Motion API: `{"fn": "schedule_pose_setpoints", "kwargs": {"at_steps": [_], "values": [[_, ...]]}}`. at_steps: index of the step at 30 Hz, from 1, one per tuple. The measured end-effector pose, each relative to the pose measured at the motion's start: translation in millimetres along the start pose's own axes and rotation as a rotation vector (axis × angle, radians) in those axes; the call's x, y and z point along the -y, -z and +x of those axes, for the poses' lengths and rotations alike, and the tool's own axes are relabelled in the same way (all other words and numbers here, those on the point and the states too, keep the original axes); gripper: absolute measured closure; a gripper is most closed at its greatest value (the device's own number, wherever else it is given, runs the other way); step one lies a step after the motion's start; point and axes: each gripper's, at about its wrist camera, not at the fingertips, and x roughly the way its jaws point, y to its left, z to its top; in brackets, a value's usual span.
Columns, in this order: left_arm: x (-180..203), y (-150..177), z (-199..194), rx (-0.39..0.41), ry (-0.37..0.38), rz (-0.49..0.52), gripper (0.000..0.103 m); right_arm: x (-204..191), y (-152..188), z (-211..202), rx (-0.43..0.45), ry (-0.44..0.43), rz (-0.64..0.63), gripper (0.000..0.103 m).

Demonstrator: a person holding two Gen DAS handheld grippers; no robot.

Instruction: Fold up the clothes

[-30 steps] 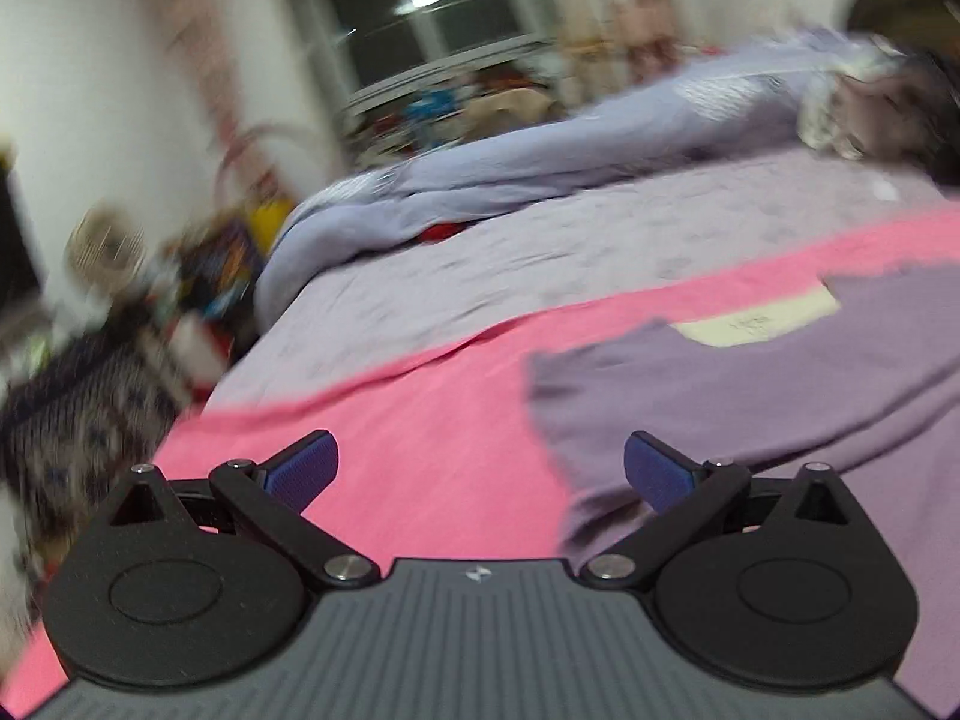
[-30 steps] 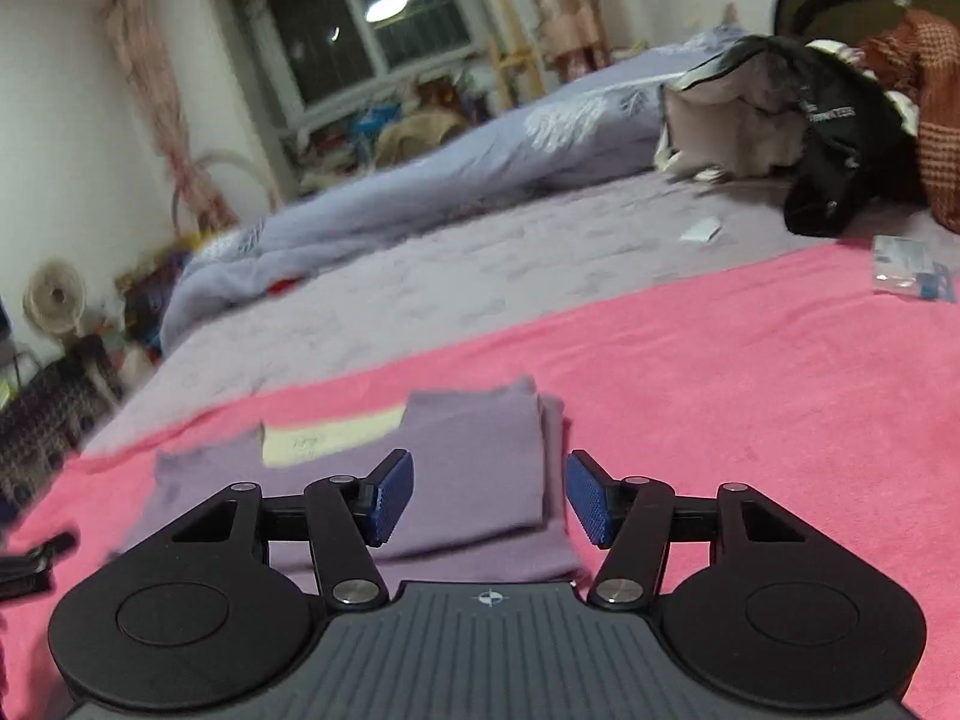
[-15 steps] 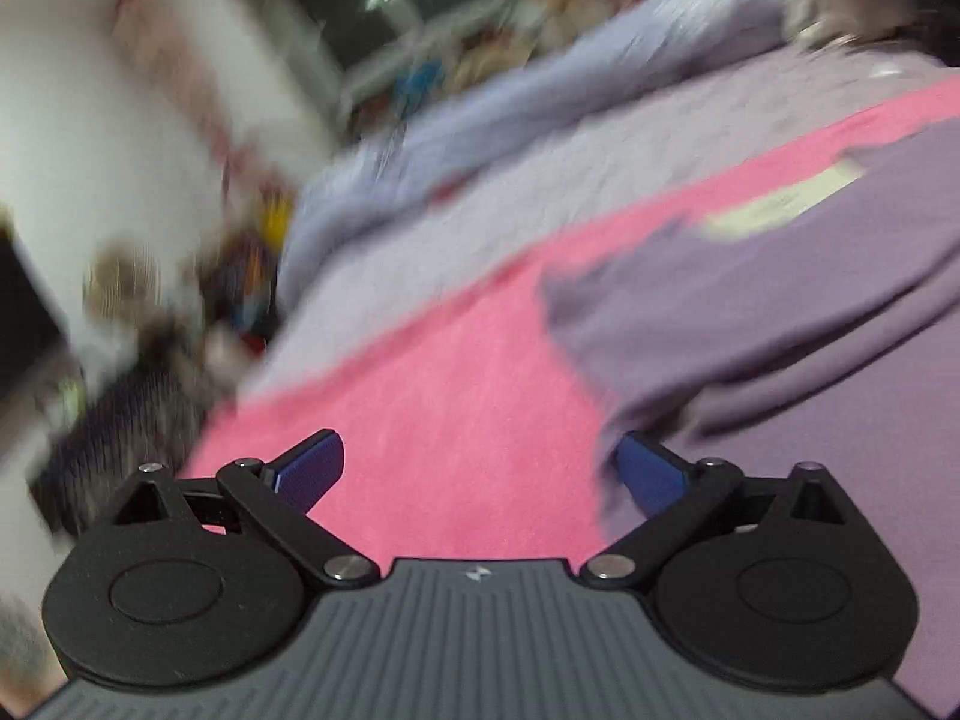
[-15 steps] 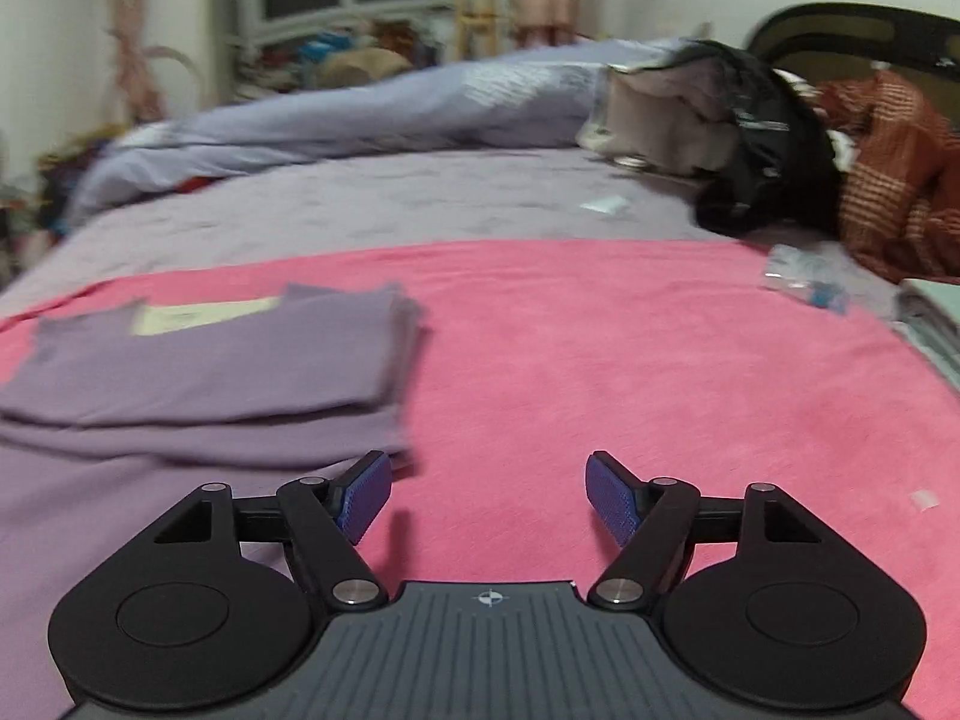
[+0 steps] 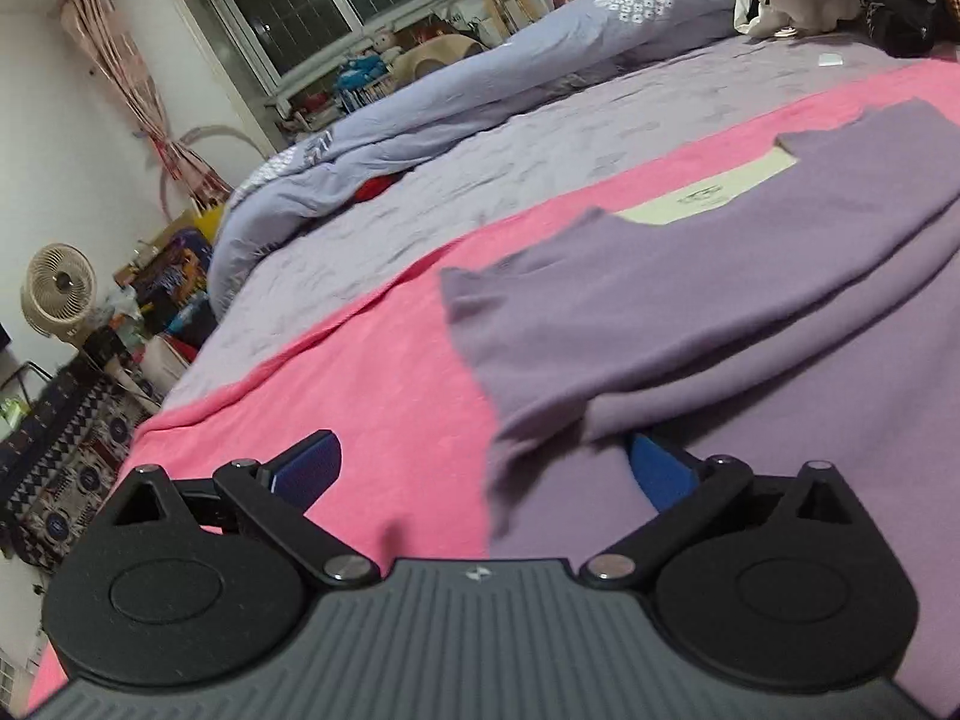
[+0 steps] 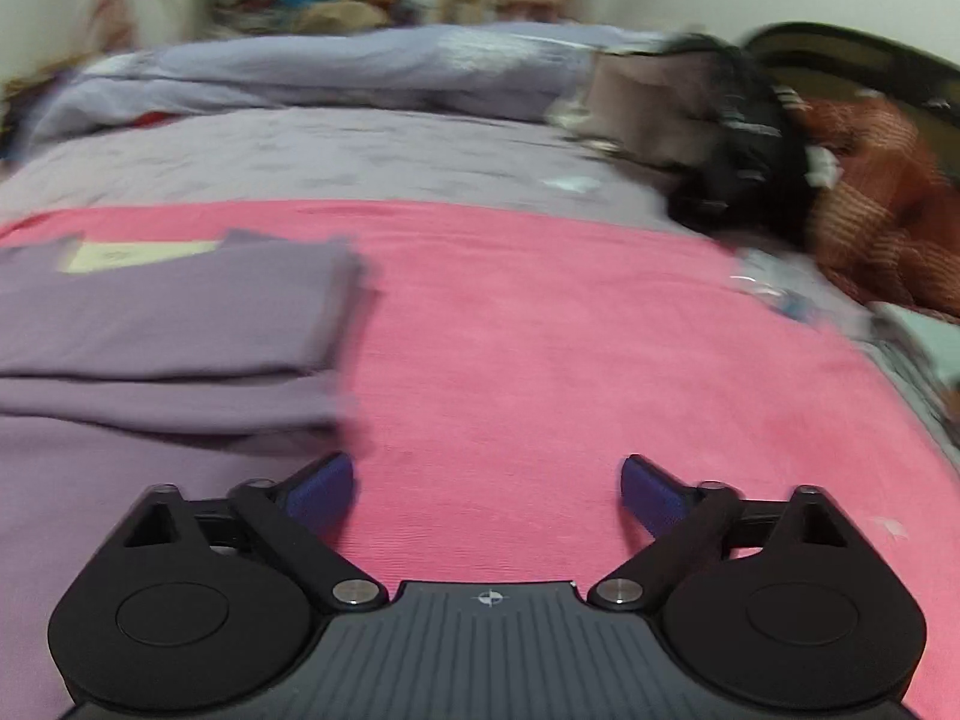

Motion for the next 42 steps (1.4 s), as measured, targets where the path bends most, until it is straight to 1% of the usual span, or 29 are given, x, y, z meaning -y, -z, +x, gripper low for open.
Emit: {"fn": "schedule_pose_setpoints", "kwargs": {"at_steps": [1,3,4,5,6,8,9,10,11,12,13,14,15,16,17,18,19,21,23,26,27,28,30,33,36,38,40,42], "values": [[-1,1,-3,0.001,-0.011,0.007,0.0,1,1,-2,0.008,0.009,-0.003,0.016],[4,-3,-19,0.013,-0.058,0.046,0.001,0,4,-12,0.044,-0.091,-0.003,0.018],[9,-6,-29,0.046,-0.085,0.084,0.005,-3,4,-18,0.067,-0.116,-0.015,0.018],[16,-9,-42,0.1,-0.094,0.122,0.005,-9,4,-23,0.092,-0.14,-0.037,0.018],[22,-13,-53,0.151,-0.069,0.149,0.005,-15,4,-27,0.112,-0.174,-0.062,0.018],[40,-24,-67,0.213,0.004,0.202,0.003,-32,2,-31,0.13,-0.235,-0.124,0.018],[49,-29,-71,0.233,0.029,0.228,0.003,-42,0,-30,0.127,-0.249,-0.16,0.017],[58,-31,-62,0.218,0.01,0.255,0.003,-52,-1,-26,0.11,-0.224,-0.203,0.017],[68,-33,-53,0.203,-0.008,0.283,0.003,-61,-1,-19,0.091,-0.181,-0.245,0.016],[76,-34,-42,0.179,-0.028,0.308,0.003,-66,-2,-15,0.083,-0.146,-0.271,0.012],[78,-29,-27,0.137,-0.044,0.308,0.002,-63,-5,-12,0.093,-0.107,-0.264,0.013],[68,-23,-19,0.134,-0.02,0.242,0.002,-56,-8,-8,0.095,-0.029,-0.255,0.013],[57,-21,-16,0.11,-0.004,0.174,0.002,-47,-9,-2,0.098,0.049,-0.243,0.012],[46,-21,-13,0.087,0.009,0.115,0.0,-34,-8,5,0.082,0.107,-0.221,0.009],[39,-21,-11,0.069,0.014,0.085,0.0,-20,-8,14,0.041,0.157,-0.193,0.013],[37,-21,-9,0.064,0.026,0.069,0.0,-6,-7,19,0.011,0.181,-0.155,0.013],[35,-21,-8,0.059,0.035,0.056,0.0,7,-7,19,0.005,0.158,-0.1,0.013],[36,-22,-8,0.063,0.029,0.059,0.0,31,-7,18,-0.001,0.116,0.0,0.014],[40,-22,-11,0.073,0.01,0.074,0.0,35,-8,11,0.032,0.079,0.042,0.014],[43,-21,-18,0.09,-0.036,0.099,0.0,27,-13,0,0.085,-0.05,0.068,0.015],[43,-21,-15,0.089,-0.06,0.101,0.0,22,-14,-3,0.101,-0.083,0.071,0.015],[41,-20,-12,0.079,-0.083,0.095,0.0,17,-16,-6,0.116,-0.111,0.071,0.015],[30,-14,-11,0.043,-0.092,0.059,0.0,6,-20,-12,0.133,-0.139,0.049,0.015],[13,-8,-9,0.001,-0.081,-0.008,0.0,-17,-21,-22,0.159,-0.182,-0.038,0.015],[-3,-3,-4,-0.037,-0.085,-0.079,0.0,-59,-16,-40,0.203,-0.271,-0.223,0.015],[-15,1,-2,-0.06,-0.081,-0.142,0.0,-97,-7,-57,0.233,-0.321,-0.39,0.02],[-26,6,1,-0.088,-0.073,-0.209,0.0,-130,0,-68,0.262,-0.326,-0.512,0.021],[-40,12,3,-0.109,-0.053,-0.292,0.0,-148,1,-74,0.281,-0.333,-0.535,0.02]]}}
